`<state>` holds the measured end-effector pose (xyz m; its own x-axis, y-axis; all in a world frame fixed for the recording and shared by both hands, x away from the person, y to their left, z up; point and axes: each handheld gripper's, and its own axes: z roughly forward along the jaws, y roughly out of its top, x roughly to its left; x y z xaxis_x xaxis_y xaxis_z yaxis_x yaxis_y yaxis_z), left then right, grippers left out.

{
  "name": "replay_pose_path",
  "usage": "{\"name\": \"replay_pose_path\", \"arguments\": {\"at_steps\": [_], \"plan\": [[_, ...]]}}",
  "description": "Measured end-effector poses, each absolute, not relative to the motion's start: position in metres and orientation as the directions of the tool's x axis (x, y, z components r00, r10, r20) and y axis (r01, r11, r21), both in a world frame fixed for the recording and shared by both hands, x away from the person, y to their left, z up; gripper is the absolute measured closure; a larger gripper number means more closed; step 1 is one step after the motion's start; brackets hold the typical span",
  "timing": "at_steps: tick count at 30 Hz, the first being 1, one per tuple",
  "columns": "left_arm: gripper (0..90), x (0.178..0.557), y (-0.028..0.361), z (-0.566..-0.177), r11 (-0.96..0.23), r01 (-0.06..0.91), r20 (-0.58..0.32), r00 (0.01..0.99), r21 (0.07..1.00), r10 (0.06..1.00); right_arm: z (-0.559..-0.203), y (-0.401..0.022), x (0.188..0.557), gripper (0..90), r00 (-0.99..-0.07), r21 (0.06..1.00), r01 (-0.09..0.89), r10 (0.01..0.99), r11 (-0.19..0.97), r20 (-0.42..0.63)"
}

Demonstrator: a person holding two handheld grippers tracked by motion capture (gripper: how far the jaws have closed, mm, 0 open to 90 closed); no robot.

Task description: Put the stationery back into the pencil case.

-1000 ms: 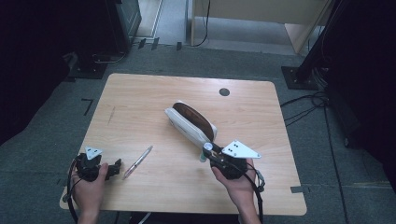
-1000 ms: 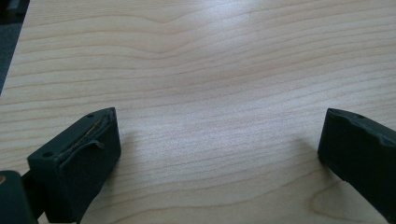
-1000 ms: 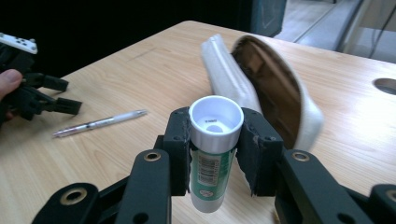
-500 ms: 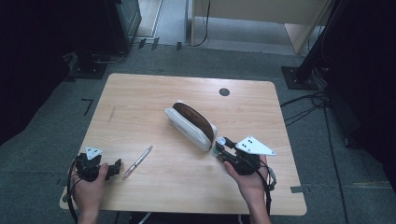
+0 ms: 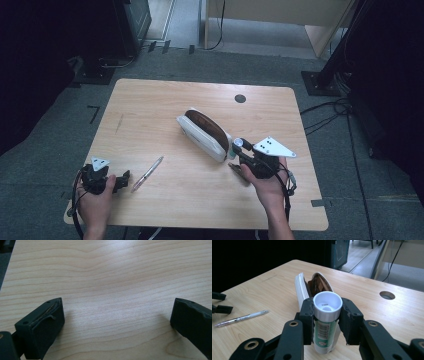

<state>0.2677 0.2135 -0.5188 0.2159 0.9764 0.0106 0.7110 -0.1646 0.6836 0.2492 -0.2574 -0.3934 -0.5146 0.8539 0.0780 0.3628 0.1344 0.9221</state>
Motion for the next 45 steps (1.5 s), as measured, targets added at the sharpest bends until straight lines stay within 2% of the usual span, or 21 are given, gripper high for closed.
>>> {"name": "replay_pose_path", "arguments": {"at_steps": [22, 45], "plan": [[0.0, 0.268, 0.213, -0.519, -0.164, 0.711, 0.009, 0.216, 0.684, 0.976, -0.386, -0.242, 0.288, 65.9, -0.517, 0.930, 0.339, 0.854, 0.144, 0.056], [0.0, 0.268, 0.214, -0.519, -0.165, 0.711, 0.011, 0.216, 0.684, 0.976, -0.407, -0.221, 0.326, 65.8, -0.507, 0.908, 0.386, 0.860, 0.165, 0.059]]}}
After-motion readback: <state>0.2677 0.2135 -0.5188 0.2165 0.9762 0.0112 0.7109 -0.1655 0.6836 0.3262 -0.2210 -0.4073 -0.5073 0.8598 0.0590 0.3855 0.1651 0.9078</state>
